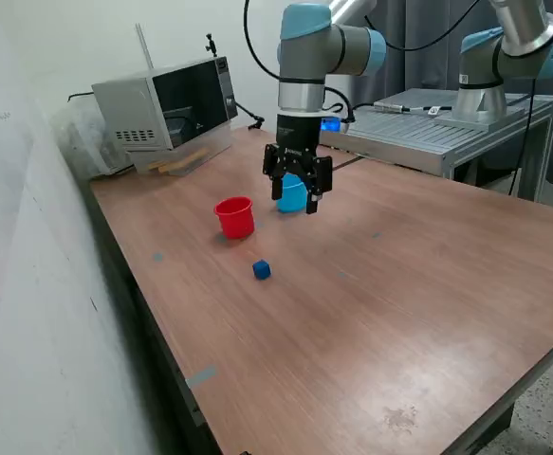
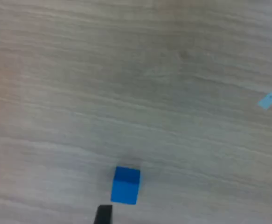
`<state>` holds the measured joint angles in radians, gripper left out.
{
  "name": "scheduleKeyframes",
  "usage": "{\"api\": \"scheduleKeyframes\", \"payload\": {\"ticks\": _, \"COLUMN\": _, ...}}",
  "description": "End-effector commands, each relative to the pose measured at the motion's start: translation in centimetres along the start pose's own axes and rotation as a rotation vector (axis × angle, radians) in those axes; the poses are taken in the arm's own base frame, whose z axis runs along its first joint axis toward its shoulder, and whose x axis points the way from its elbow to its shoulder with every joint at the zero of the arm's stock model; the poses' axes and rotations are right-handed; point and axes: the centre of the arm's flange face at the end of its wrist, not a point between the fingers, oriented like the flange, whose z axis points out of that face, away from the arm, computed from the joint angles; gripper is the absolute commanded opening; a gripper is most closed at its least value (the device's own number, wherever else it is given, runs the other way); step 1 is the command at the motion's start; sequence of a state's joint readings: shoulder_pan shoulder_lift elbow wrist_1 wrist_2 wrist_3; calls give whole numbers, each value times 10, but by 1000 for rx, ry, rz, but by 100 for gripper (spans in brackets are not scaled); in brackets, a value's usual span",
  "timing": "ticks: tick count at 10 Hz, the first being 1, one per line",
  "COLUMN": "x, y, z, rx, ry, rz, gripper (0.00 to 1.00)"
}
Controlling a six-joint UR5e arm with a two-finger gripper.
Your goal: Place red objects in the red bin, and blue objects in the blue bin.
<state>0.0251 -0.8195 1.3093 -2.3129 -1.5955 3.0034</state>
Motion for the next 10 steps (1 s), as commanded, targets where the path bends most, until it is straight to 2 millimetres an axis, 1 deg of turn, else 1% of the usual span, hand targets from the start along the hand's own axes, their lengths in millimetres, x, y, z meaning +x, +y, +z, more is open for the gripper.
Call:
{"api": "scheduleKeyframes", "payload": {"ticks": 1, "x": -2, "y": 9, "z": 36, "rx": 32, "ry": 0, "rz": 57, "gripper": 100}}
{"api": "scheduleKeyframes", "payload": {"ticks": 2, "x": -3, "y": 13, "z": 40, "rx": 27, "ry": -2, "rz": 73, "gripper": 100}}
{"api": "scheduleKeyframes", "payload": {"ticks": 4, "x": -6, "y": 21, "z": 40, "rx": 16, "ry": -13, "rz": 136, "gripper": 100}}
{"api": "scheduleKeyframes", "payload": {"ticks": 6, "x": -7, "y": 27, "z": 48, "rx": 11, "ry": -19, "rz": 169, "gripper": 100}}
{"api": "scheduleKeyframes", "payload": {"ticks": 8, "x": -11, "y": 36, "z": 60, "rx": 5, "ry": -23, "rz": 197, "gripper": 100}}
{"api": "scheduleKeyframes", "payload": {"ticks": 10, "x": -14, "y": 40, "z": 74, "rx": 8, "ry": -28, "rz": 199, "gripper": 100}}
